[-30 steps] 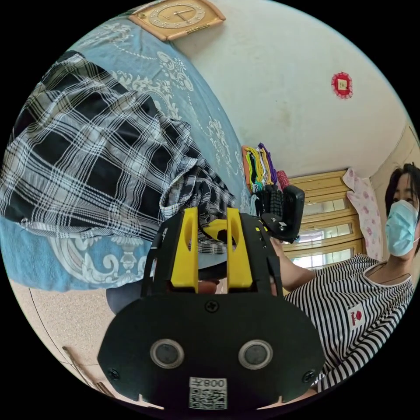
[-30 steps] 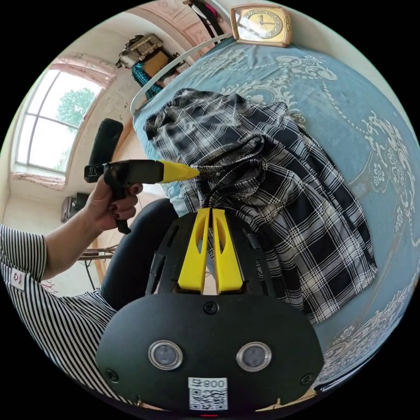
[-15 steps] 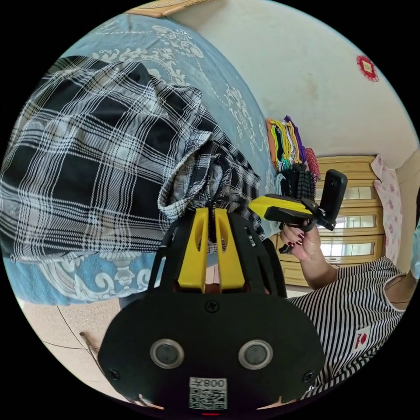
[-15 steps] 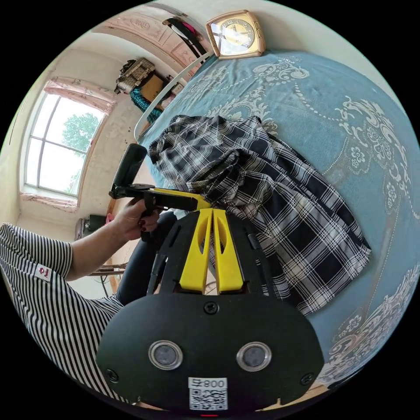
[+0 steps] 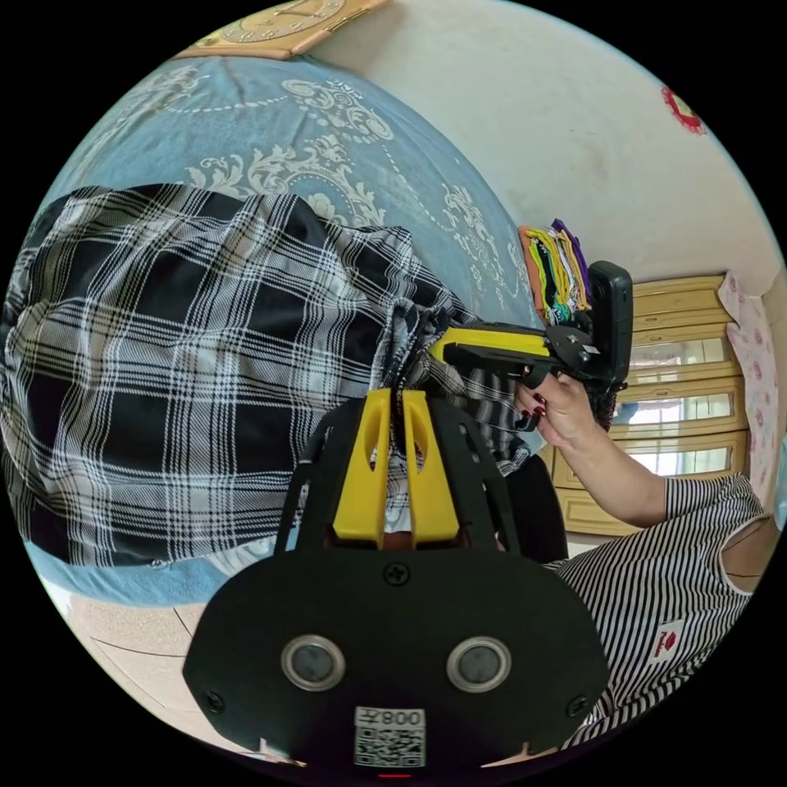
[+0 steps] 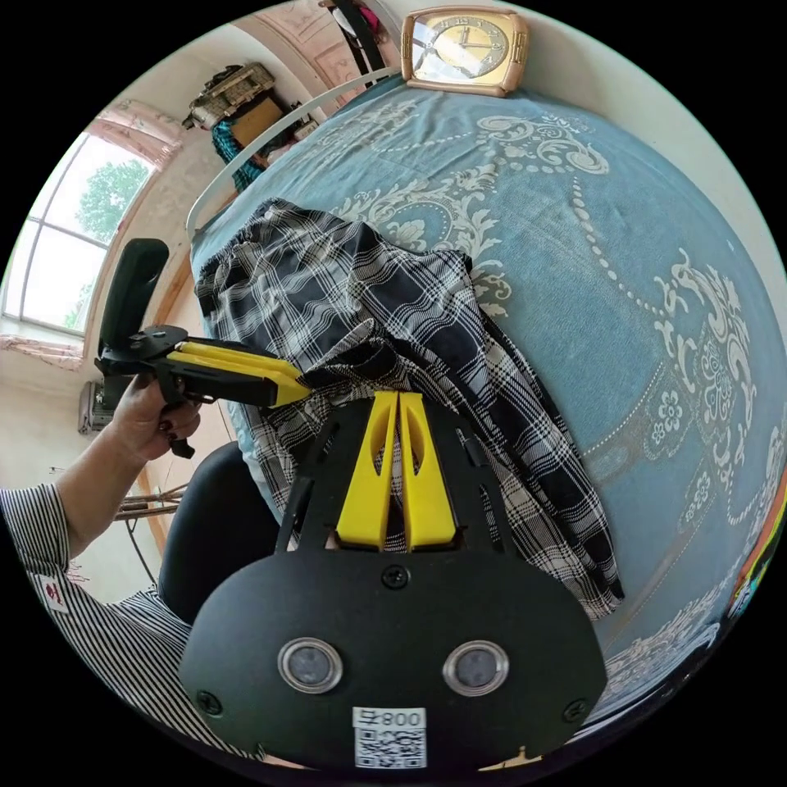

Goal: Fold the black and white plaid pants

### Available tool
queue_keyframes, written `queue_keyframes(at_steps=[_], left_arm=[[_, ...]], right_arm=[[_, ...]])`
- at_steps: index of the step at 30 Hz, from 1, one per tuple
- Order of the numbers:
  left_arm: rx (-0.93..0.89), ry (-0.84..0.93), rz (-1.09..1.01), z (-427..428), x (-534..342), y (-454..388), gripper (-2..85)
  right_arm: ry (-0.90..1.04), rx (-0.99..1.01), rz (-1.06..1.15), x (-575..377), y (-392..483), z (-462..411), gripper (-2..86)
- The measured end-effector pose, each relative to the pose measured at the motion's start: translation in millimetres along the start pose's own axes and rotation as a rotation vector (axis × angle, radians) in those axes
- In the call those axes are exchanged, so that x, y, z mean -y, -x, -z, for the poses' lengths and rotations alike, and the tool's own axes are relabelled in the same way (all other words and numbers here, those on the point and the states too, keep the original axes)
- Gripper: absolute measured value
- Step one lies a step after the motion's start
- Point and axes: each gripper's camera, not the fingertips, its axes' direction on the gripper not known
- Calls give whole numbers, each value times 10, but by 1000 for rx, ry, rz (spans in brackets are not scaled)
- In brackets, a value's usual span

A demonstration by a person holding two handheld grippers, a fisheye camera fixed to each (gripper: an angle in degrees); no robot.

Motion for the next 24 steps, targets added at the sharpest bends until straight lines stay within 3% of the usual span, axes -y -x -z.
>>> queue_keyframes(at_steps=[7,14,24], left_arm=[[29,-82,9,66,-46,-389,63],[91,-178,-93,126,-115,-1191,73],[-109,174,-403,-1134,-6,-2674,80]], right_arm=[[24,16,7,58,-78,-108,1],[-117,34,-89,-549,-406,346,1],[-101,-10,-370,-1705,-1048,278,0]])
